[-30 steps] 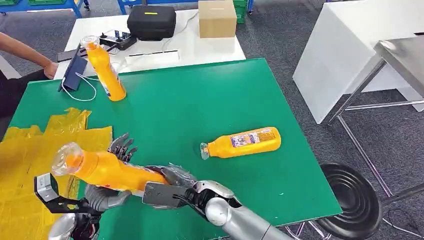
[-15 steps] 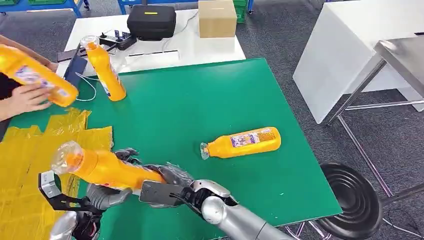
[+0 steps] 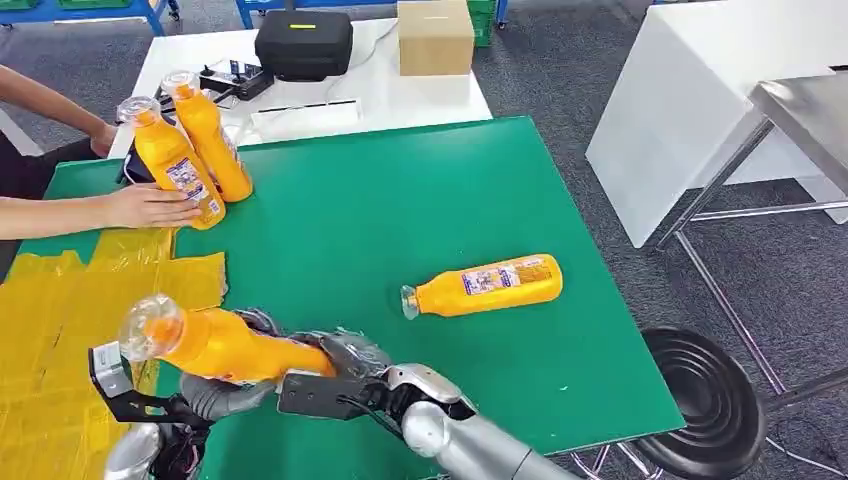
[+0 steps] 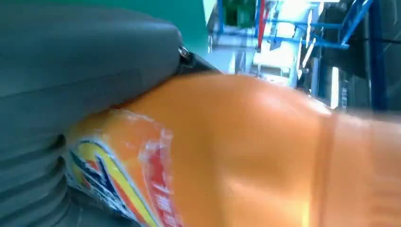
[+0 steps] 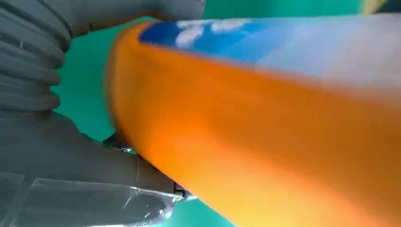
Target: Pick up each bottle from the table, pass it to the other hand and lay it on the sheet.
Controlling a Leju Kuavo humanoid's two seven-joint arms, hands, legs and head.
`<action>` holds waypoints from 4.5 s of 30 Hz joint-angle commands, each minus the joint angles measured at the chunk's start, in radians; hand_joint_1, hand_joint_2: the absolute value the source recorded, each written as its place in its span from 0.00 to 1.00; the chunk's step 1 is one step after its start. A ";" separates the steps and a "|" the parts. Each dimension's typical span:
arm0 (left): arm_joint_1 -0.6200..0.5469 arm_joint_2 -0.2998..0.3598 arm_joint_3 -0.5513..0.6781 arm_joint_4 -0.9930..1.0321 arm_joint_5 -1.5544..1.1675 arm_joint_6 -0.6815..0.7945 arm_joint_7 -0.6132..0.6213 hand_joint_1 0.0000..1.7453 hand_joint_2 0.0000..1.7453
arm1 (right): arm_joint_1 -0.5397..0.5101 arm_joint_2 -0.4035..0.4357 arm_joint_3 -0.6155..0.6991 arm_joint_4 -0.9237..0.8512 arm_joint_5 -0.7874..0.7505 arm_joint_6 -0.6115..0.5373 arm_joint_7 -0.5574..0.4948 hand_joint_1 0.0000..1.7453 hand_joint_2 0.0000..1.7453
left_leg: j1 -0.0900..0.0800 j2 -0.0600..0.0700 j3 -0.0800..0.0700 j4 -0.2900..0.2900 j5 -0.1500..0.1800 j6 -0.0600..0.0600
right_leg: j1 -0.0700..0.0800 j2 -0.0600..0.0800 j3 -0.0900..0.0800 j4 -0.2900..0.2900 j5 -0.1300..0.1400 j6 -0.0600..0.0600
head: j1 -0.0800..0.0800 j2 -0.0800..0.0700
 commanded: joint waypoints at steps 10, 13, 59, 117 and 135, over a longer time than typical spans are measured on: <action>-0.009 -0.072 0.335 -0.031 -1.021 0.926 0.021 1.00 1.00 | 0.218 -0.339 -0.374 -0.613 0.183 -0.033 0.042 0.00 0.00 | -0.002 -0.007 -0.001 0.001 0.000 0.001 | -0.002 -0.003 0.000 0.000 -0.001 0.001 | 0.000 0.000; 0.017 -0.037 0.348 0.039 -1.351 1.082 0.160 1.00 1.00 | 0.253 -0.445 -0.438 -0.701 0.180 -0.019 0.069 0.00 1.00 | -0.002 -0.004 0.000 0.000 0.000 0.001 | -0.003 -0.003 0.001 0.000 -0.001 0.001 | 0.000 0.000; -0.222 0.127 0.105 0.435 -1.292 0.838 0.173 0.00 1.00 | -0.020 -0.529 -0.466 -0.200 0.082 0.236 0.145 0.00 1.00 | -0.004 -0.008 0.000 0.000 0.008 0.003 | -0.004 -0.005 0.002 0.000 0.003 0.002 | -0.001 0.000; -0.126 -0.028 0.186 0.036 -0.496 0.345 -0.065 0.00 1.00 | -0.311 -0.364 -0.154 0.329 0.364 0.310 0.089 0.00 1.00 | -0.006 -0.009 -0.005 0.000 0.008 0.003 | -0.006 -0.007 -0.003 0.002 0.002 0.002 | -0.001 0.000; -0.273 -0.027 0.092 0.223 -0.472 0.343 -0.084 0.00 1.00 | -0.245 -0.450 0.036 0.459 0.334 0.496 -0.042 1.00 1.00 | -0.005 -0.015 0.009 -0.001 0.008 0.003 | -0.005 -0.013 0.011 -0.003 0.002 0.003 | 0.000 0.000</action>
